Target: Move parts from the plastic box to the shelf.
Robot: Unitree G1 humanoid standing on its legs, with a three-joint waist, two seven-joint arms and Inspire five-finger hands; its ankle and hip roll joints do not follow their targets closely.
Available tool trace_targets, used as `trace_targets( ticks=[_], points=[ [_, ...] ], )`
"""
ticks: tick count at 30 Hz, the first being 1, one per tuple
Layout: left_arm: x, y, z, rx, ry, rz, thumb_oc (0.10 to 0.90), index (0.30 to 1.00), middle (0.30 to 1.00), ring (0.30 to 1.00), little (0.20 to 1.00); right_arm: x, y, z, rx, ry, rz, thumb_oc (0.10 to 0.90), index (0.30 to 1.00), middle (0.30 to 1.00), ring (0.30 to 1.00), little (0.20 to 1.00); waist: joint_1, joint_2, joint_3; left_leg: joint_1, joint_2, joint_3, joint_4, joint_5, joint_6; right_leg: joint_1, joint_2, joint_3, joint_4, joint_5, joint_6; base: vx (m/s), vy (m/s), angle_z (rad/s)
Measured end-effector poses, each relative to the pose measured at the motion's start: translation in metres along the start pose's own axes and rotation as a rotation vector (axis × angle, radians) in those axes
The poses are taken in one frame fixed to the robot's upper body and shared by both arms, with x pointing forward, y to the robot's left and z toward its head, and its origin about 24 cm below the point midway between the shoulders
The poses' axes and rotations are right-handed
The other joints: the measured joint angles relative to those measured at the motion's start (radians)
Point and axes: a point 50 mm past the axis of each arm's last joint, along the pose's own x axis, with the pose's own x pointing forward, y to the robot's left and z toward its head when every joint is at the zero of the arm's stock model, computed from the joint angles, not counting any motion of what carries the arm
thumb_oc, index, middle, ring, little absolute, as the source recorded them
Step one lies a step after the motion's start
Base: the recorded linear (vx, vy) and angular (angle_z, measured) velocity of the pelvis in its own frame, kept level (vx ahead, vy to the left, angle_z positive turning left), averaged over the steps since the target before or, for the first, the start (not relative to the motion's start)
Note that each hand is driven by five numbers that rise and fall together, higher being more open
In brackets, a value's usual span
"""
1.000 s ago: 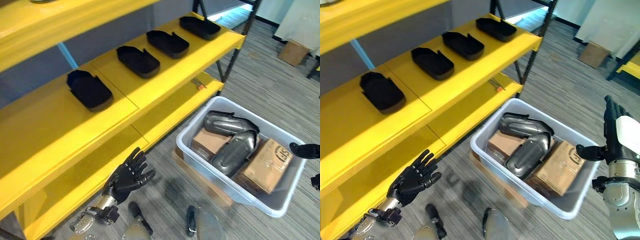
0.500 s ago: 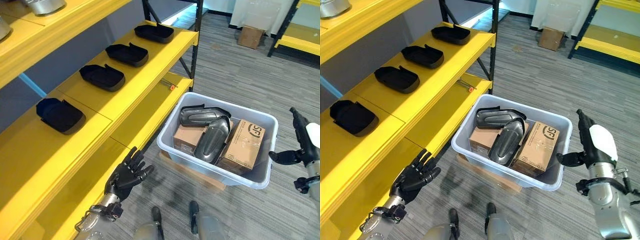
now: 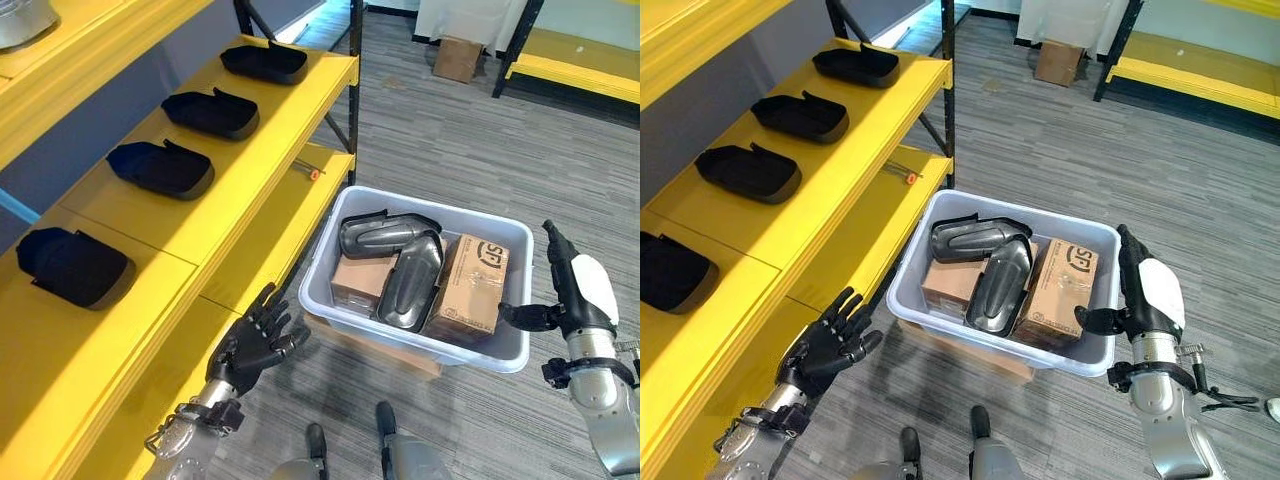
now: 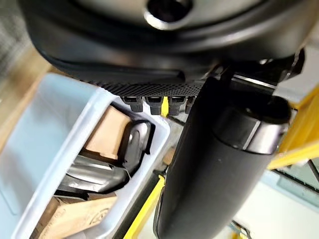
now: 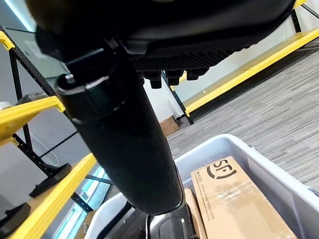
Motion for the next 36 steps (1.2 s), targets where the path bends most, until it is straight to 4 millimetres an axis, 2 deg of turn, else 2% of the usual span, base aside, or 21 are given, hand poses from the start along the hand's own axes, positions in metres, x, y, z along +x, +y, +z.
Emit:
trace_targets(
  ticks=[5,7,9,10,11,12,13,14,15,16,18,19,21,22,23,24,26,27,30,34,36],
  points=[
    [0.000,-0.001,-0.001,0.010,0.008,-0.021,0.900,1.000,1.000,1.000,1.000,0.000,0.000,0.000,-0.001,0.003,-0.025,0.900,1.000,1.000,1.000,1.000,-0.009,-0.001,0.000,0.025,-0.002,0.029,-0.012,-0.004,0.002,0.005,0.008,0.013,0.002,0.002,0.002,0.14,0.072,-0.19],
    [-0.002,0.000,-0.001,0.014,0.016,-0.019,0.900,1.000,1.000,1.000,1.000,0.002,0.000,0.004,0.004,-0.010,-0.029,0.900,1.000,1.000,1.000,1.000,0.000,-0.002,0.000,0.035,0.003,0.062,-0.012,-0.015,0.013,-0.033,0.017,-0.014,0.063,0.005,0.006,0.03,0.069,-0.55],
    [-0.002,0.001,-0.001,0.017,0.019,-0.016,0.900,1.000,1.000,1.000,1.000,0.008,0.002,0.009,0.028,-0.026,-0.042,0.900,1.000,1.000,1.000,1.000,0.015,-0.003,0.001,0.023,0.005,0.095,0.007,-0.041,0.048,-0.096,0.029,-0.042,0.132,0.043,0.065,0.03,-0.025,-0.99],
    [-0.002,0.002,0.000,0.025,0.026,-0.018,0.900,1.000,1.000,1.000,1.000,0.010,0.003,0.012,0.045,-0.039,-0.059,0.900,1.000,1.000,1.000,1.000,0.018,0.001,0.004,0.030,0.032,0.131,0.011,-0.032,0.046,-0.103,0.022,-0.072,0.111,0.062,0.107,0.06,-0.139,-0.92],
    [-0.002,0.003,0.000,0.033,0.034,-0.019,0.900,1.000,1.000,1.000,1.000,0.011,0.004,0.011,0.049,-0.039,-0.065,0.900,1.000,1.000,1.000,1.000,0.014,0.001,0.004,0.035,0.042,0.156,0.011,-0.015,0.023,-0.118,0.003,-0.132,0.138,0.036,0.086,0.09,-0.240,-0.86],
    [-0.002,0.004,-0.001,0.031,0.036,-0.014,0.900,1.000,1.000,1.000,1.000,0.011,0.005,0.008,0.035,-0.032,-0.063,0.900,1.000,1.000,1.000,1.000,0.006,0.002,0.005,0.033,0.048,0.181,0.020,-0.021,0.028,-0.134,-0.048,-0.197,0.215,-0.027,0.031,0.10,-0.249,-0.56],
    [-0.002,0.005,-0.001,0.031,0.038,-0.011,0.900,1.000,1.000,1.000,1.000,0.010,0.005,0.007,0.023,-0.031,-0.062,0.900,1.000,1.000,1.000,1.000,0.005,0.003,0.005,0.032,0.050,0.188,0.025,-0.030,0.038,-0.134,-0.083,-0.199,0.232,-0.035,0.041,0.14,-0.329,-0.66],
    [-0.003,0.007,-0.001,0.032,0.041,-0.006,0.900,1.000,1.000,1.000,1.000,0.009,0.004,0.007,0.009,-0.033,-0.064,0.900,1.000,1.000,1.000,1.000,0.003,0.000,0.004,0.030,0.051,0.196,0.025,-0.035,0.034,-0.128,-0.146,-0.183,0.219,-0.036,0.058,0.15,-0.356,-0.46],
    [-0.002,0.008,-0.001,0.030,0.043,-0.004,0.900,1.000,1.000,1.000,1.000,0.009,0.004,0.007,0.003,-0.038,-0.068,0.900,1.000,1.000,1.000,1.000,-0.001,0.000,0.005,0.026,0.050,0.198,0.025,-0.034,0.032,-0.116,-0.165,-0.163,0.176,-0.029,0.069,0.19,-0.405,-0.37],
    [-0.002,0.009,0.000,0.032,0.051,-0.002,0.900,1.000,1.000,1.000,1.000,0.009,0.004,0.007,-0.009,-0.040,-0.068,0.900,1.000,1.000,1.000,1.000,-0.012,0.000,0.005,0.021,0.054,0.192,0.020,-0.026,0.021,-0.091,-0.211,-0.135,0.082,-0.015,0.091,0.17,-0.370,-0.13],
    [-0.001,0.009,0.000,0.040,0.061,-0.004,0.900,1.000,1.000,1.000,1.000,0.008,0.006,0.007,-0.036,-0.048,-0.067,0.900,1.000,1.000,1.000,1.000,-0.018,-0.004,0.007,0.019,0.062,0.179,0.004,-0.014,0.006,-0.066,-0.245,-0.137,-0.053,0.021,0.145,0.15,-0.303,-0.07],
    [-0.002,0.009,-0.001,0.045,0.070,-0.009,0.900,1.000,1.000,1.000,1.000,0.006,0.006,0.007,-0.037,-0.048,-0.064,0.900,1.000,1.000,1.000,1.000,-0.020,-0.008,0.006,0.019,0.068,0.175,0.000,-0.008,-0.004,-0.056,-0.247,-0.136,-0.082,0.032,0.158,0.16,-0.300,0.16],
    [-0.004,0.008,0.000,0.064,0.090,-0.025,0.900,1.000,1.000,1.000,1.000,0.000,0.009,0.002,-0.067,-0.042,-0.045,0.900,1.000,1.000,1.000,1.000,-0.038,-0.054,0.005,0.035,0.063,0.137,-0.019,0.019,-0.055,0.013,-0.236,-0.091,-0.146,0.023,0.164,0.12,-0.306,0.64],
    [-0.005,0.005,-0.007,0.046,0.106,-0.031,0.900,1.000,1.000,1.000,1.000,-0.003,0.009,-0.004,-0.090,-0.030,-0.029,0.900,1.000,1.000,1.000,1.000,-0.065,-0.046,0.010,0.033,0.084,0.093,-0.020,0.021,-0.072,0.025,-0.206,-0.067,-0.128,0.110,0.148,0.06,-0.222,0.76],
    [-0.004,0.002,-0.010,0.035,0.110,-0.038,0.900,1.000,1.000,1.000,1.000,-0.004,0.008,-0.005,-0.100,-0.026,-0.026,0.900,1.000,1.000,1.000,1.000,-0.066,-0.032,0.011,0.032,0.094,0.093,-0.020,0.023,-0.076,0.020,-0.192,-0.071,-0.119,0.102,0.137,0.04,-0.202,0.23],
    [-0.011,-0.008,-0.020,0.012,0.141,-0.068,0.900,1.000,1.000,1.000,1.000,-0.002,0.004,-0.004,-0.129,-0.054,-0.019,0.900,1.000,1.000,1.000,1.000,-0.046,0.008,0.016,0.031,0.148,0.091,-0.015,0.020,-0.068,-0.002,-0.133,-0.066,-0.099,0.091,0.114,0.02,-0.237,-0.33],
    [-0.011,-0.016,-0.029,-0.013,0.163,-0.096,0.900,1.000,1.000,1.000,1.000,0.003,-0.005,0.000,-0.195,-0.105,-0.024,0.900,1.000,1.000,1.000,1.000,-0.056,0.060,0.013,0.028,0.189,0.089,-0.015,0.025,-0.066,-0.006,-0.088,-0.080,-0.096,0.088,0.093,0.01,-0.262,-0.25],
    [-0.009,-0.019,-0.030,-0.021,0.160,-0.101,0.900,1.000,1.000,1.000,1.000,0.004,-0.009,0.001,-0.219,-0.120,-0.022,0.900,1.000,1.000,1.000,1.000,-0.061,0.062,0.016,0.024,0.195,0.090,-0.015,0.026,-0.066,-0.011,-0.087,-0.083,-0.094,0.081,0.082,-0.03,-0.188,0.06],
    [0.006,-0.029,-0.022,-0.027,0.115,-0.153,0.900,1.000,1.000,1.000,1.000,0.012,-0.028,0.005,-0.308,-0.177,-0.039,0.900,1.000,1.000,1.000,1.000,-0.083,0.100,0.017,-0.007,0.213,0.076,-0.015,0.042,-0.071,-0.044,-0.064,-0.097,-0.074,0.077,0.071,-0.08,-0.160,0.05],
    [0.026,-0.036,-0.004,0.007,0.046,-0.207,0.900,1.000,1.000,1.000,1.000,0.023,-0.041,0.020,-0.377,-0.273,-0.071,0.900,1.000,1.000,1.000,1.000,-0.079,0.109,0.064,-0.043,0.201,0.064,-0.015,0.054,-0.076,-0.092,-0.081,-0.104,-0.027,0.067,0.064,0.00,-0.047,0.11],
    [0.027,-0.037,-0.003,0.010,0.042,-0.225,0.900,1.000,1.000,1.000,1.000,0.028,-0.044,0.030,-0.392,-0.330,-0.078,0.900,1.000,1.000,1.000,1.000,-0.079,0.121,0.069,-0.048,0.188,0.058,-0.015,0.048,-0.068,-0.115,-0.096,-0.101,0.014,0.044,0.065,0.08,0.025,0.11]
  ],
)
